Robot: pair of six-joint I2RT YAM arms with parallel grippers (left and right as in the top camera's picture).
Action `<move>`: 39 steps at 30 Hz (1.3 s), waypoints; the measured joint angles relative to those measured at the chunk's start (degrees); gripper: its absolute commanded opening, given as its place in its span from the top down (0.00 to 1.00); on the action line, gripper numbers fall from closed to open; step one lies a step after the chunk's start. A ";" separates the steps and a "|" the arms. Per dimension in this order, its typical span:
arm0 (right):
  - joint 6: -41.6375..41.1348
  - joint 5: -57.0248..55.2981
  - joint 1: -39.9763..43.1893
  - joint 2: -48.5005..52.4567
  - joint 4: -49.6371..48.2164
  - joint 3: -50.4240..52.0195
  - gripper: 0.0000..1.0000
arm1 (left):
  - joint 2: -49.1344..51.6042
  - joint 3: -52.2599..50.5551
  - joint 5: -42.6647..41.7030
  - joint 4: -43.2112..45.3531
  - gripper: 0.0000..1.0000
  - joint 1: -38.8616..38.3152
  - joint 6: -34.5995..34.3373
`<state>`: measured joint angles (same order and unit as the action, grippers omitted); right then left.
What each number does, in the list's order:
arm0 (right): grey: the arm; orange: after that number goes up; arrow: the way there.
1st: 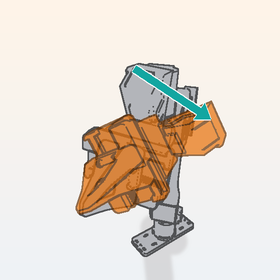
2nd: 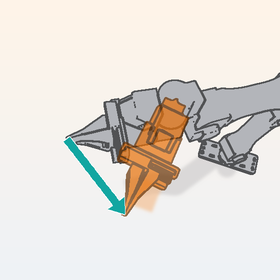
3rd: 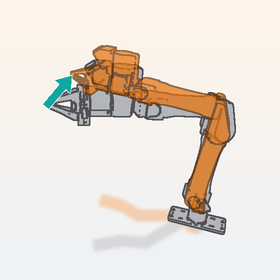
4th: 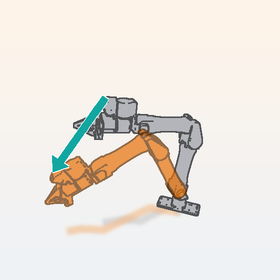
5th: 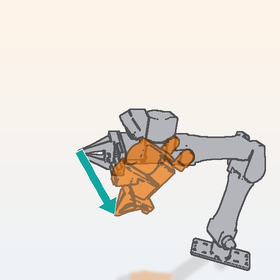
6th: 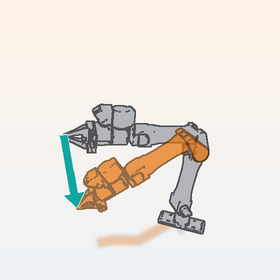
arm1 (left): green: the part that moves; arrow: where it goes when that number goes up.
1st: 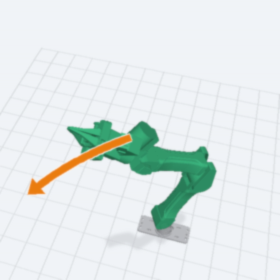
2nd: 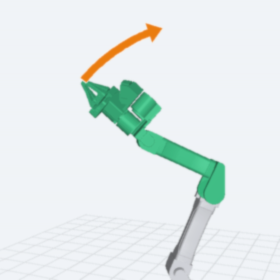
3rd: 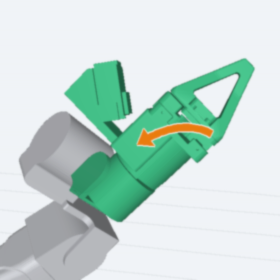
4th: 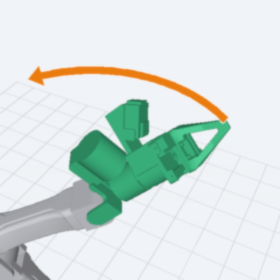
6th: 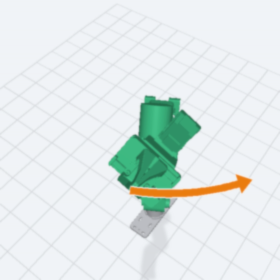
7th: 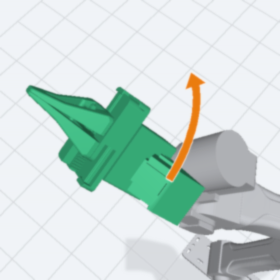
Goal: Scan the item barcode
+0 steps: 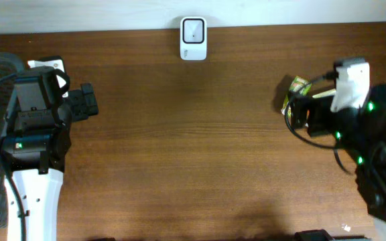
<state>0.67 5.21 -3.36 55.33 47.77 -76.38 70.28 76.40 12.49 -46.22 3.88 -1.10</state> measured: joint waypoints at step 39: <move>-2.23 1.97 1.25 -54.71 -44.24 75.76 0.01 | -30.21 -49.68 -9.05 39.01 0.01 0.02 0.00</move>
<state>-1.56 7.18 -2.11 0.62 3.53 -0.62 40.07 26.72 3.44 -7.20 3.90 -1.10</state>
